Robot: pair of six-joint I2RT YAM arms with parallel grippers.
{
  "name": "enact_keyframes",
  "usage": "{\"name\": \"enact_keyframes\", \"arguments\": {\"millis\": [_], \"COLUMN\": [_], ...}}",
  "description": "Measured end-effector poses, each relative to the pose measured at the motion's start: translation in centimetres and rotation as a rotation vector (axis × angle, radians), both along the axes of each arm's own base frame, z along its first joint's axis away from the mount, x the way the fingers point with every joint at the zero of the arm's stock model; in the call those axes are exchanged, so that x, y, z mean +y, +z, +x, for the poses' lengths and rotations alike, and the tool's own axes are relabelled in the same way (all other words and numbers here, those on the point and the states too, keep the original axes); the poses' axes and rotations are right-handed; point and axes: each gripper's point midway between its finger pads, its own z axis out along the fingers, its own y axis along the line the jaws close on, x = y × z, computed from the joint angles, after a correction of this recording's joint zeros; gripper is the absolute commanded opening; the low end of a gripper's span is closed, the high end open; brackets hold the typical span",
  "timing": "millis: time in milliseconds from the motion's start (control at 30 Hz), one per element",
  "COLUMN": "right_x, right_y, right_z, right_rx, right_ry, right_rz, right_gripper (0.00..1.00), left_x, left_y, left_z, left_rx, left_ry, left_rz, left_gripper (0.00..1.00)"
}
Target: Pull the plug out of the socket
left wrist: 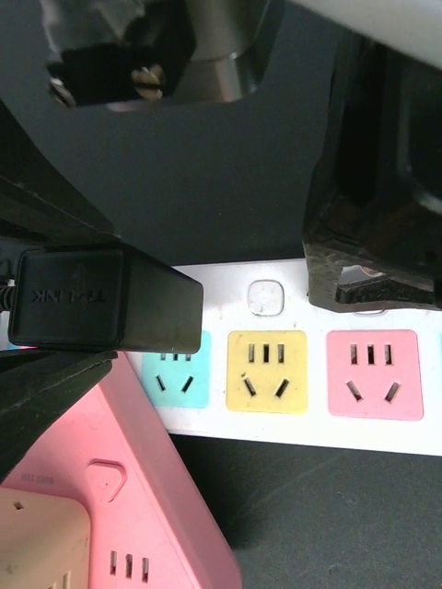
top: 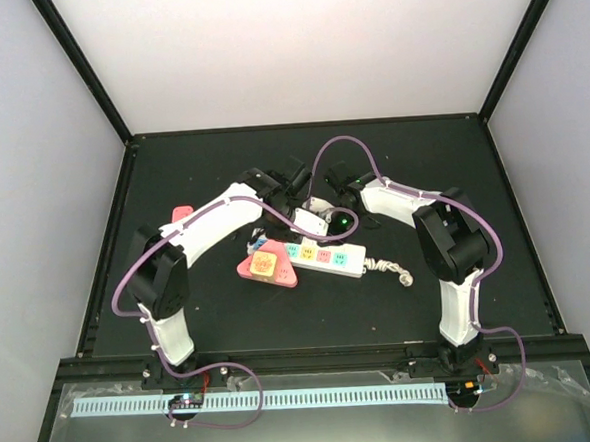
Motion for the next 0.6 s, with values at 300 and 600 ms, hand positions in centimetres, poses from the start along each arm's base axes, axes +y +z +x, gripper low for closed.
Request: {"name": "enact_keyframes", "arguments": {"millis": [300, 600], "right_x": [0.0, 0.0], "right_y": [0.0, 0.0], "right_z": [0.0, 0.0], "right_rx": [0.0, 0.0], "right_ry": [0.0, 0.0], "right_rz": [0.0, 0.0], "right_gripper": [0.28, 0.28], "left_x": [1.3, 5.5], "left_y": [4.1, 10.5], "left_z": [0.2, 1.8], "left_rx": [-0.071, -0.214], "left_ry": [0.028, 0.138], "left_rz": [-0.06, -0.159], "left_gripper": [0.08, 0.08]}}
